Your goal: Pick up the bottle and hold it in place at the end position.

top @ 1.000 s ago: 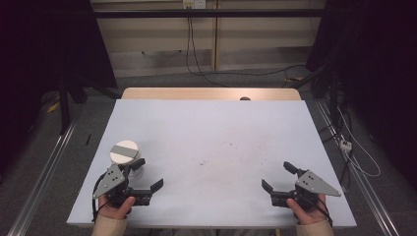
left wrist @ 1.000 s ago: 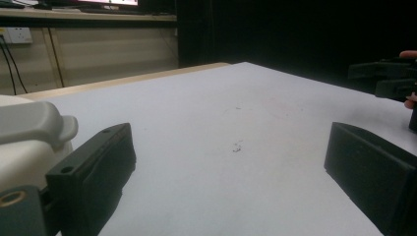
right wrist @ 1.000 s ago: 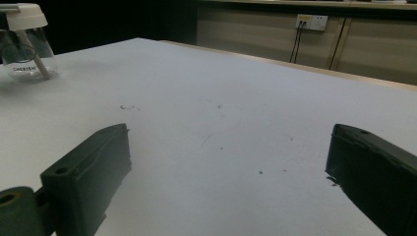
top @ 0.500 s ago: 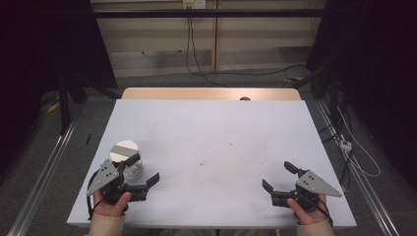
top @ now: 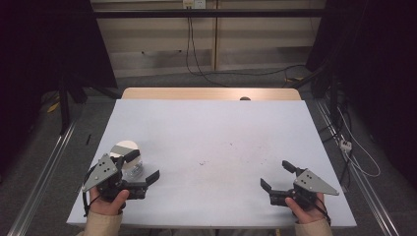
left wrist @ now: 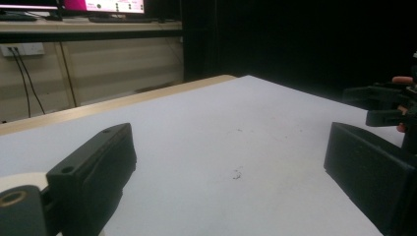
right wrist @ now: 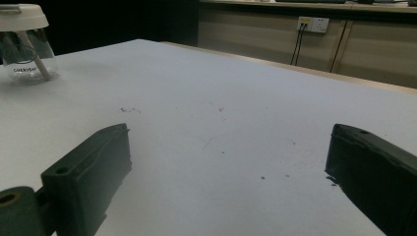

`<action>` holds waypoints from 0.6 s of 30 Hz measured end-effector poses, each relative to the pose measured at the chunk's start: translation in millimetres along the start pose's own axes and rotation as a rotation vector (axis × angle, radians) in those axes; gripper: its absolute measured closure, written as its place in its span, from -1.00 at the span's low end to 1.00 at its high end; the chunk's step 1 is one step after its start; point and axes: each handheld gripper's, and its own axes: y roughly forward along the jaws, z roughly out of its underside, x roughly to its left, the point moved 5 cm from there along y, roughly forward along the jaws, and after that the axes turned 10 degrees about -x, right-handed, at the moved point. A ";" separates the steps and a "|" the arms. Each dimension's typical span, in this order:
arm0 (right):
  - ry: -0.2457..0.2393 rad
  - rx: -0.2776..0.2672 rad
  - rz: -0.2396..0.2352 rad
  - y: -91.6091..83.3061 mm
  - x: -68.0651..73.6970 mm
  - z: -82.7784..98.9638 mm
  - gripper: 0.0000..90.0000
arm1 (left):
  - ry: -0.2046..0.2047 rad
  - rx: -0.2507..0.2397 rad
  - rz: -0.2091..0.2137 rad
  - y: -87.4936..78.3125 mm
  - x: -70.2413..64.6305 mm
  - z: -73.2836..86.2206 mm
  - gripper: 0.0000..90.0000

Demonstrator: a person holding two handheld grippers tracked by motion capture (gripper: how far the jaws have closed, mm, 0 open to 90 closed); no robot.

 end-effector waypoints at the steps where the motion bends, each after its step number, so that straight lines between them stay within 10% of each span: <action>1: 0.001 0.002 -0.003 0.2 0.3 0.1 -0.94 | 0.000 0.007 -0.008 -0.1 0.7 -1.9 -0.89; 18: -0.002 -0.002 -0.001 0.9 0.9 -0.4 -0.93 | 0.001 0.014 -0.129 -19.1 36.8 -12.1 -0.92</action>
